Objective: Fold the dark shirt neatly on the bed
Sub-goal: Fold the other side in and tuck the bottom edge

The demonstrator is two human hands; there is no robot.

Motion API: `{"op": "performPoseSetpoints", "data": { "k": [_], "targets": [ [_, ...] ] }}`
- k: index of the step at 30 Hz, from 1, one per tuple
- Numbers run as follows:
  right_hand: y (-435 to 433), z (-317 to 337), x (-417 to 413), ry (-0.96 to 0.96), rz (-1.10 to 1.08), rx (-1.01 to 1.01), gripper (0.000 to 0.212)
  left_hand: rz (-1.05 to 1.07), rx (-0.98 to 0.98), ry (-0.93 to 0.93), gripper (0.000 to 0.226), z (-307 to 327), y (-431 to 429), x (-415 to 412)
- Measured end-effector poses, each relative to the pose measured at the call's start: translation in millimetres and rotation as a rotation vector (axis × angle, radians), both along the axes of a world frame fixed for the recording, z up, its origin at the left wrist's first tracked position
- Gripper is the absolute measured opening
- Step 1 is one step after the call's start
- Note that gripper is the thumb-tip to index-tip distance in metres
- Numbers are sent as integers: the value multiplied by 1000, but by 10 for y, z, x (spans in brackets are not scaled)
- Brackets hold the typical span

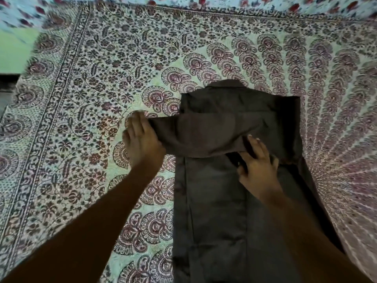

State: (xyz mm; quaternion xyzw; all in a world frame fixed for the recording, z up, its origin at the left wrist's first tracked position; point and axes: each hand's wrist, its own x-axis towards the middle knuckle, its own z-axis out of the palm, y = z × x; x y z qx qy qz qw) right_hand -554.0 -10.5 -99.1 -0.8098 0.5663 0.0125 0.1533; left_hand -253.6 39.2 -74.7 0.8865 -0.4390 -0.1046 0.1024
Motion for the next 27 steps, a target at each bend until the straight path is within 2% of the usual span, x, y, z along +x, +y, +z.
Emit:
{"op": "performPoseSetpoints", "data": {
  "k": [3, 6, 12, 14, 16, 19, 22, 24, 27],
  "targets": [
    [105, 13, -194, -8, -66, -37, 52, -198, 5, -108, 104, -1, 0, -423],
    [121, -17, -258, 3, -45, -3, 62, -382, 1, -153, 93, -61, -42, -724],
    [52, 0, -101, -63, 165, 91, 61, -696, -93, 163, 61, -261, -206, -1203],
    [128, 23, -123, -134, 121, 32, 55, -801, -92, 200, 58, -280, -268, -1343],
    [291, 37, -277, -166, -50, -68, 52, -872, -45, 183, 56, -275, -324, -1506],
    [595, 37, -638, -115, -388, -165, 54, -880, 94, 73, 62, -268, -363, -1711],
    [860, -46, -1094, 18, -674, -77, 61, -800, 205, -49, 64, -285, -394, -1856],
    [991, -87, -1359, 103, -726, -74, 53, -719, 235, -118, 65, -284, -413, -1902],
    [1106, -71, -1641, 151, -693, -68, 40, -620, 238, -171, 70, -207, -368, -2025]
  ]
}}
